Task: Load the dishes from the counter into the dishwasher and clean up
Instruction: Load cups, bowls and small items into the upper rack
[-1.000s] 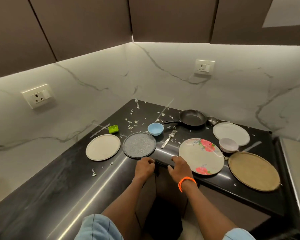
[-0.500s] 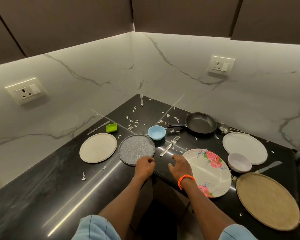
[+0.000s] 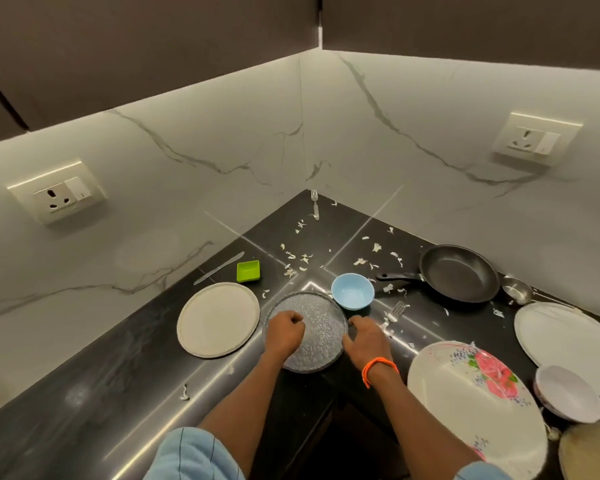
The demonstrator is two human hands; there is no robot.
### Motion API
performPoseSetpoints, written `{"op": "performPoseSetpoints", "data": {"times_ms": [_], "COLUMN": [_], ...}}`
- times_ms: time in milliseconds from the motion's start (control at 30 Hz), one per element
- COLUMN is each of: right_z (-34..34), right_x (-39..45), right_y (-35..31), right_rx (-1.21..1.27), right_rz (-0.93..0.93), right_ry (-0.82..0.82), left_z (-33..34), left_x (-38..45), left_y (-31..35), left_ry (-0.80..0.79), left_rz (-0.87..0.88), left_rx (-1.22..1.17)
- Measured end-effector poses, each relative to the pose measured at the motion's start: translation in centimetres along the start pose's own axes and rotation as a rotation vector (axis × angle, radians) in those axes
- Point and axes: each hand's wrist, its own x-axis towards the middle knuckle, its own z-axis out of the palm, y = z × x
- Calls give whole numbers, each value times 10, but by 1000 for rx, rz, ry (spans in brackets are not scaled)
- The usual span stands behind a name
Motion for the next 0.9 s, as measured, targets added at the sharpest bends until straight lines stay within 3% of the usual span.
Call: {"op": "performPoseSetpoints", "data": {"times_ms": [400,633,900], "right_z": [62,69,32], "right_x": [101,113,107], "right_y": [-70,-71,-33], "right_rx": [59,75,122], "right_rz": [-37,12,160], "right_ry": [29,85,225], "left_z": [-101,-117,-110], "left_x": [167,225,237], "left_y": [-22,-64,-54], "left_ry": [303,151,189], "left_rz": [-214,-393,-358], "left_rx": [24,143,115]}}
